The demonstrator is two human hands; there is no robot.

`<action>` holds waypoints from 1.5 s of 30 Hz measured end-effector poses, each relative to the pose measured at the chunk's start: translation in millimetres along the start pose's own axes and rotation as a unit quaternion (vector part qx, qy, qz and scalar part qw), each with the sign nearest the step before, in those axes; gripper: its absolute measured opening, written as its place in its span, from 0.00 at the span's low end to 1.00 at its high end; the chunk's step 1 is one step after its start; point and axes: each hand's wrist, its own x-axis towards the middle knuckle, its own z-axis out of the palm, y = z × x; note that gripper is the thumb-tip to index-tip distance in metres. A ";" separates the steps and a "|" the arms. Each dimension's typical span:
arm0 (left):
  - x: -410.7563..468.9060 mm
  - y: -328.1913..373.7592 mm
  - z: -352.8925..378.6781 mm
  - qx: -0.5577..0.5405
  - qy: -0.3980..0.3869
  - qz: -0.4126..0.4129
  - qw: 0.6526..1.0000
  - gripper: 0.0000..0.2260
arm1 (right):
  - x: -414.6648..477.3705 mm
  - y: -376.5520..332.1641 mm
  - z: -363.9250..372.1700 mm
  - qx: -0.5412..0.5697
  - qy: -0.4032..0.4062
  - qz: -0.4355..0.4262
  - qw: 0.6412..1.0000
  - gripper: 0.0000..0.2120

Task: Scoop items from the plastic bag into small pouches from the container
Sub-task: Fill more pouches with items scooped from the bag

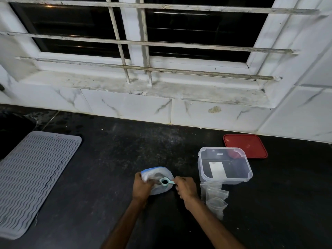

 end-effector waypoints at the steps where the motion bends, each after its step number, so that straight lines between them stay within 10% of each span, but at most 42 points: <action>1: 0.3 -0.1 -0.2 0.017 0.005 0.010 1.000 0.14 | -2.0 -3.8 -2.0 -0.001 -0.002 -0.007 1.000 0.12; 23: 10.9 7.9 -12.3 0.027 -0.045 0.110 0.993 0.29 | -27.0 -33.9 -63.3 0.002 0.015 -0.130 0.991 0.11; 30: -20.6 11.2 -11.7 0.013 0.054 0.214 0.975 0.27 | -47.8 -30.7 -100.9 0.045 -0.032 -0.114 0.992 0.10; 45: -108.0 -13.6 98.2 0.236 -0.229 0.359 0.874 0.12 | -58.2 32.4 -209.3 -0.027 -0.023 -0.113 0.993 0.10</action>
